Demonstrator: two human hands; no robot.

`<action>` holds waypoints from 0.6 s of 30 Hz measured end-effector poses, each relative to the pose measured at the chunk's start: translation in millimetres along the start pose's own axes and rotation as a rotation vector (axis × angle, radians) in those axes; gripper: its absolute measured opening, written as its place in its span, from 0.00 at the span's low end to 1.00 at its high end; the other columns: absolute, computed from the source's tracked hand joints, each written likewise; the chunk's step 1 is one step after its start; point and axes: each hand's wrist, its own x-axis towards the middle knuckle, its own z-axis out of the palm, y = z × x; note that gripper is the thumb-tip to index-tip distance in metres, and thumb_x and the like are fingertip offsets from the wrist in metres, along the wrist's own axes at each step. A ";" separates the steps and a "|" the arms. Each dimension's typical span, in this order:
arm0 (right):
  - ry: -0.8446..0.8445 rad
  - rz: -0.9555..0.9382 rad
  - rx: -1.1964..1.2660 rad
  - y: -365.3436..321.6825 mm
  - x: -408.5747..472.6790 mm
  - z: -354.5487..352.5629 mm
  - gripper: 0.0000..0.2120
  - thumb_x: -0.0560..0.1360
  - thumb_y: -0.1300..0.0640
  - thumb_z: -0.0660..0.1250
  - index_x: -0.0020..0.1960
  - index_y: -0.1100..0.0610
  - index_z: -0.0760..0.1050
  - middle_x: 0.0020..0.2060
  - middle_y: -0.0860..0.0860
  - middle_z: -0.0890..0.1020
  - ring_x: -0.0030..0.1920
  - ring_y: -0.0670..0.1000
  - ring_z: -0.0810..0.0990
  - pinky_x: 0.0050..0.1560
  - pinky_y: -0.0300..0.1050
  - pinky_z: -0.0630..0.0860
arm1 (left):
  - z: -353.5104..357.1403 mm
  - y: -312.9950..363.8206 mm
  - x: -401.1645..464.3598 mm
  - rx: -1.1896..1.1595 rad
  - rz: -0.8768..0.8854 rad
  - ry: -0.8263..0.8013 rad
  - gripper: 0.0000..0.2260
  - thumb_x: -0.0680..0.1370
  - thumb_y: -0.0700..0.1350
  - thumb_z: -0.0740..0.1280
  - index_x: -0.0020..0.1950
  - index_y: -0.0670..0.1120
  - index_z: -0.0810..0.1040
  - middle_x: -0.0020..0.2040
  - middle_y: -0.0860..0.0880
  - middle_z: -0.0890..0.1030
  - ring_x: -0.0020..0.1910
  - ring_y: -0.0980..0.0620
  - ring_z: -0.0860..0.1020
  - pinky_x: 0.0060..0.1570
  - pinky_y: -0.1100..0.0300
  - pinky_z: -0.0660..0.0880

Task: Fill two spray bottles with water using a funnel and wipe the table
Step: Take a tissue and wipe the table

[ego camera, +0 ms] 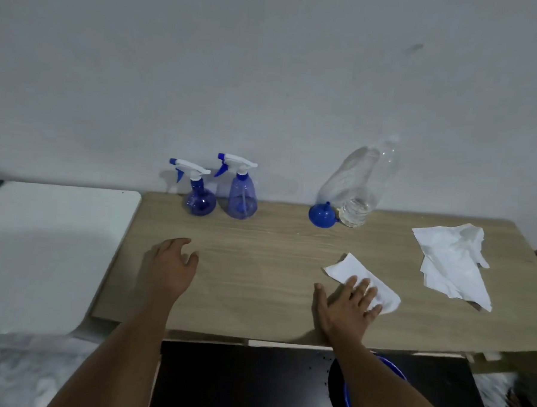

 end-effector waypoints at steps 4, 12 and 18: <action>-0.031 -0.167 -0.032 -90.0 -32.1 29.7 0.51 0.77 0.23 0.40 0.85 0.59 0.40 0.84 0.61 0.39 0.83 0.61 0.32 0.80 0.68 0.33 | -29.8 -45.1 -5.2 0.028 -0.018 -0.018 0.19 0.75 0.53 0.70 0.64 0.51 0.79 0.63 0.48 0.80 0.64 0.43 0.76 0.65 0.49 0.73; -0.159 -0.563 -0.115 -278.9 -94.9 85.4 0.49 0.78 0.25 0.41 0.85 0.60 0.39 0.83 0.62 0.37 0.82 0.64 0.31 0.79 0.70 0.32 | -88.3 -125.2 -9.8 -0.013 -0.097 0.072 0.17 0.77 0.50 0.69 0.66 0.50 0.77 0.66 0.49 0.77 0.69 0.45 0.70 0.62 0.48 0.72; -0.255 -0.918 -0.232 -355.6 -153.0 127.2 0.48 0.79 0.26 0.43 0.85 0.61 0.40 0.84 0.61 0.37 0.82 0.64 0.32 0.78 0.71 0.31 | -122.3 -173.0 -32.7 -0.051 -0.202 0.158 0.18 0.77 0.52 0.69 0.67 0.52 0.77 0.67 0.52 0.77 0.69 0.47 0.70 0.62 0.48 0.73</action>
